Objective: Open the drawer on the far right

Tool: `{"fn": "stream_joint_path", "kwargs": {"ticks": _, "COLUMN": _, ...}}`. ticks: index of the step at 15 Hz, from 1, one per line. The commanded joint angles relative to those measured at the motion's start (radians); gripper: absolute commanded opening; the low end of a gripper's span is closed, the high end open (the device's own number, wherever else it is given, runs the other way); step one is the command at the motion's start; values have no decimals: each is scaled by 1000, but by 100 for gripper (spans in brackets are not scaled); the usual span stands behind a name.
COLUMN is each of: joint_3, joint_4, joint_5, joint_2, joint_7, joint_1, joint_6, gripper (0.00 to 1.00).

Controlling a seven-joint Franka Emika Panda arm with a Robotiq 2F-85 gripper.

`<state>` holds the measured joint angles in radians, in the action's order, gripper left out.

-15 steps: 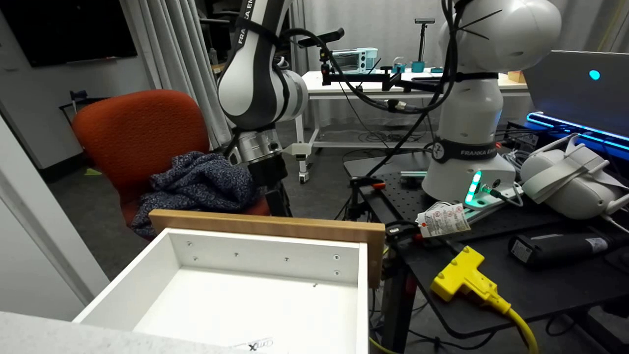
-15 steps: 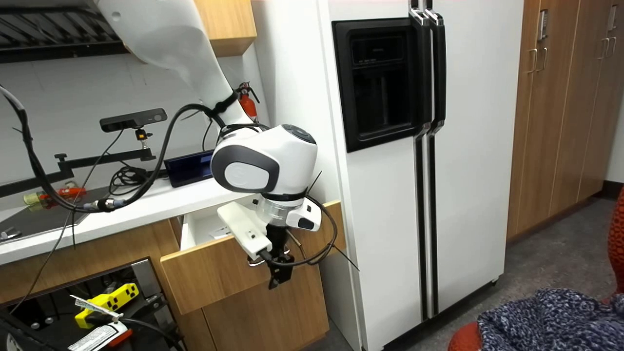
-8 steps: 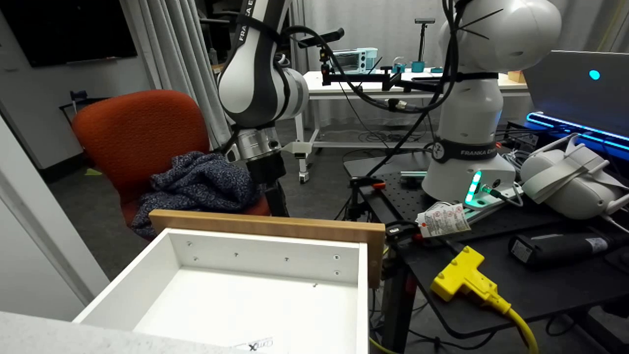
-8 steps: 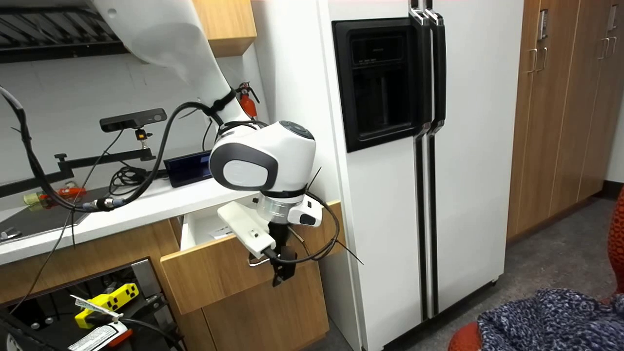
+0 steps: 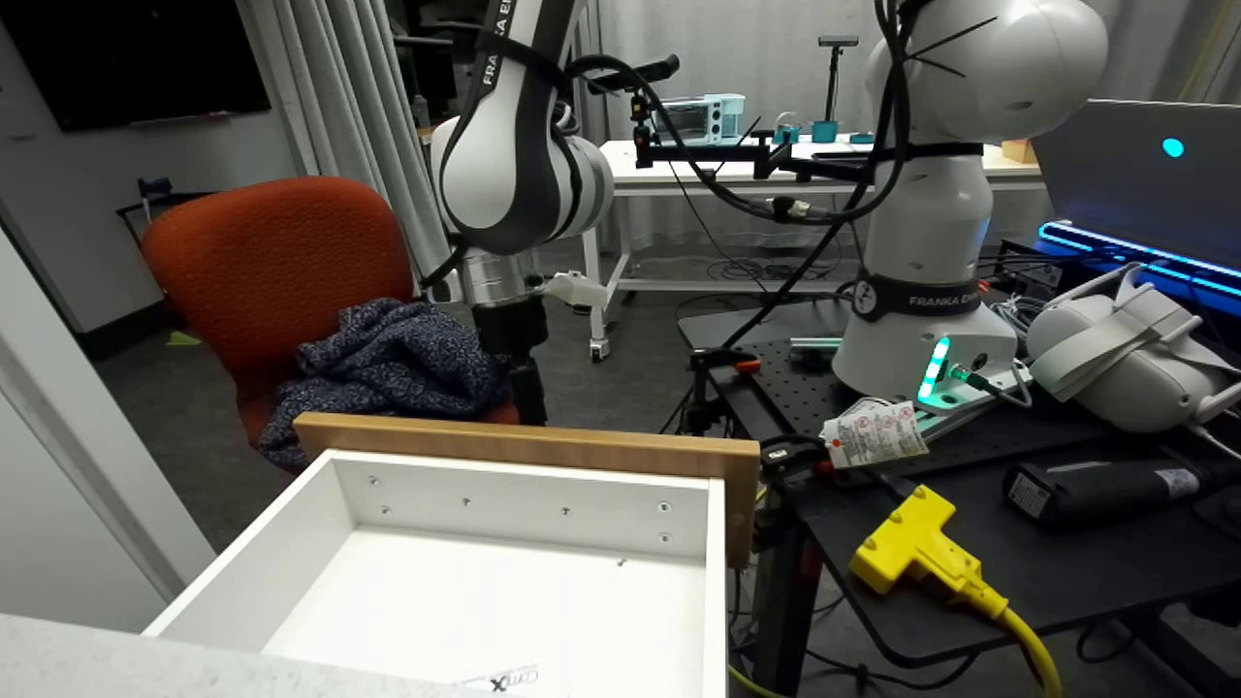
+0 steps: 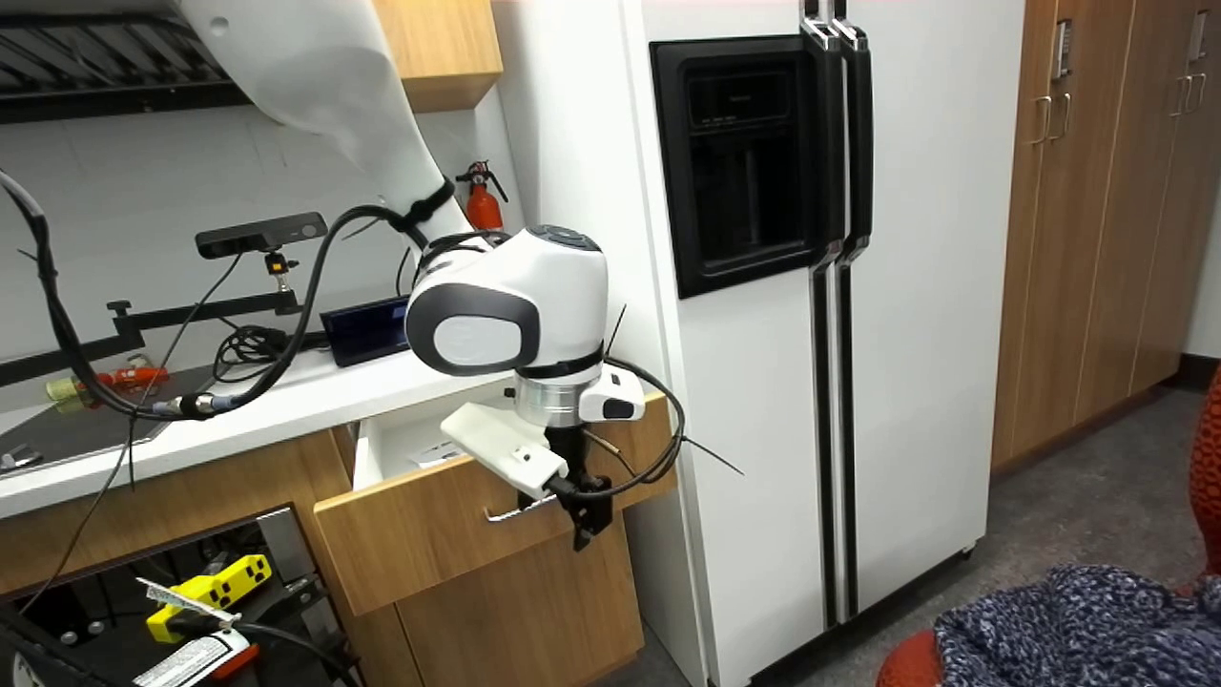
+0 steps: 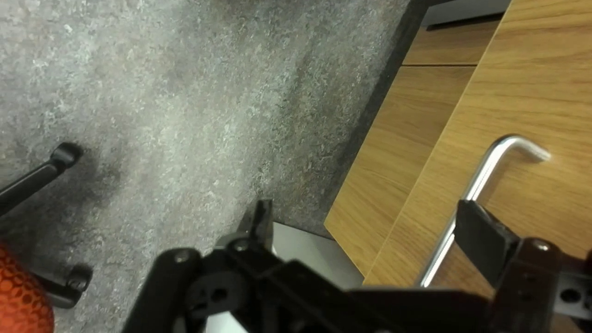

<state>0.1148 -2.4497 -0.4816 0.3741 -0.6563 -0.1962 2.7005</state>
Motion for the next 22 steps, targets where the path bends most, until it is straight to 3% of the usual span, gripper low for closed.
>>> {"fn": "stream_joint_path", "kwargs": {"ticks": 1, "joint_3": 34, "joint_4": -45, "joint_5": 37, "joint_2": -33, "joint_7": -34, "joint_1": -24, "joint_6": 101, "gripper": 100}}
{"fn": "stream_joint_path", "kwargs": {"ticks": 6, "joint_3": 80, "joint_4": -64, "joint_5": 46, "joint_2": -29, "joint_7": -38, "joint_1": -53, "joint_6": 211, "gripper": 100}}
{"fn": "stream_joint_path", "kwargs": {"ticks": 7, "joint_3": 78, "joint_4": -29, "joint_5": 56, "joint_2": 1, "joint_7": 0, "joint_1": -51, "joint_6": 171, "gripper": 100}}
{"fn": "stream_joint_path", "kwargs": {"ticks": 22, "joint_3": 88, "joint_4": -30, "joint_5": 58, "joint_2": 6, "joint_7": 5, "joint_1": -60, "joint_6": 177, "gripper": 100}}
